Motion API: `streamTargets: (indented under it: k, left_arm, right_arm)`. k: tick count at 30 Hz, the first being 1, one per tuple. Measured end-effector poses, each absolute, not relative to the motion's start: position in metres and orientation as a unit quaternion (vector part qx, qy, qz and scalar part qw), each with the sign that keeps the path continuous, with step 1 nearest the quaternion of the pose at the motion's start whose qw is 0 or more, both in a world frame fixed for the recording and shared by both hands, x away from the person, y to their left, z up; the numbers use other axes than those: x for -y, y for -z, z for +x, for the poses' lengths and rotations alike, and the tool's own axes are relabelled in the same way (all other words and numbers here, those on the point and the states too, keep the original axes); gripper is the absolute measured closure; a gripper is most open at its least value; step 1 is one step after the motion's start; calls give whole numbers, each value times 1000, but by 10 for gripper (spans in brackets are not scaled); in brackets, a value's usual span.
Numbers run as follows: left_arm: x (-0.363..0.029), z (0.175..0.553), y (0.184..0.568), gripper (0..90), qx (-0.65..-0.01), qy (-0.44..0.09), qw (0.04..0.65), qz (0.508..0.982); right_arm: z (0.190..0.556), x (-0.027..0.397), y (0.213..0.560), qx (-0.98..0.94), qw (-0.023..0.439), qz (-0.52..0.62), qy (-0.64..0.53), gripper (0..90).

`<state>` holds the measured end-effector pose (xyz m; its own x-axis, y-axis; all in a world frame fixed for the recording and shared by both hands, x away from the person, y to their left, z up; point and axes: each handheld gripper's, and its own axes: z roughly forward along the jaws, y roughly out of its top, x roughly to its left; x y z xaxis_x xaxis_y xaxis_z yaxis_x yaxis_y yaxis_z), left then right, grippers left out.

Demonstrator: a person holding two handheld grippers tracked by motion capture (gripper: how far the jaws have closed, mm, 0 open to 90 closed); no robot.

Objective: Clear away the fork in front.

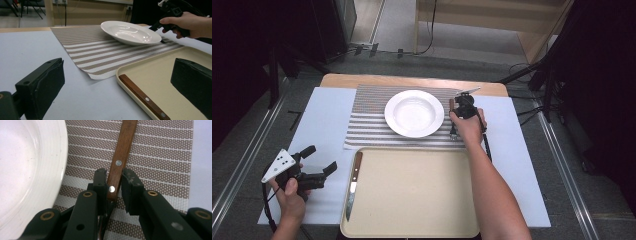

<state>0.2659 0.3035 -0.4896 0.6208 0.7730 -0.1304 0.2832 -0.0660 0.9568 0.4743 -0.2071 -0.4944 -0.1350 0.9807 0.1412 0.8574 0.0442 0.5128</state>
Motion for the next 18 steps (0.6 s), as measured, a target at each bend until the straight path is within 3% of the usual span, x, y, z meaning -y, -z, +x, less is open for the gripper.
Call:
streamTargets:
  k: [18]
  left_arm:
    - [-303, 266, 490, 0, -378, -215, 570, 697]
  right_arm:
    - [468, 220, 490, -751, 117, 615, -208, 741]
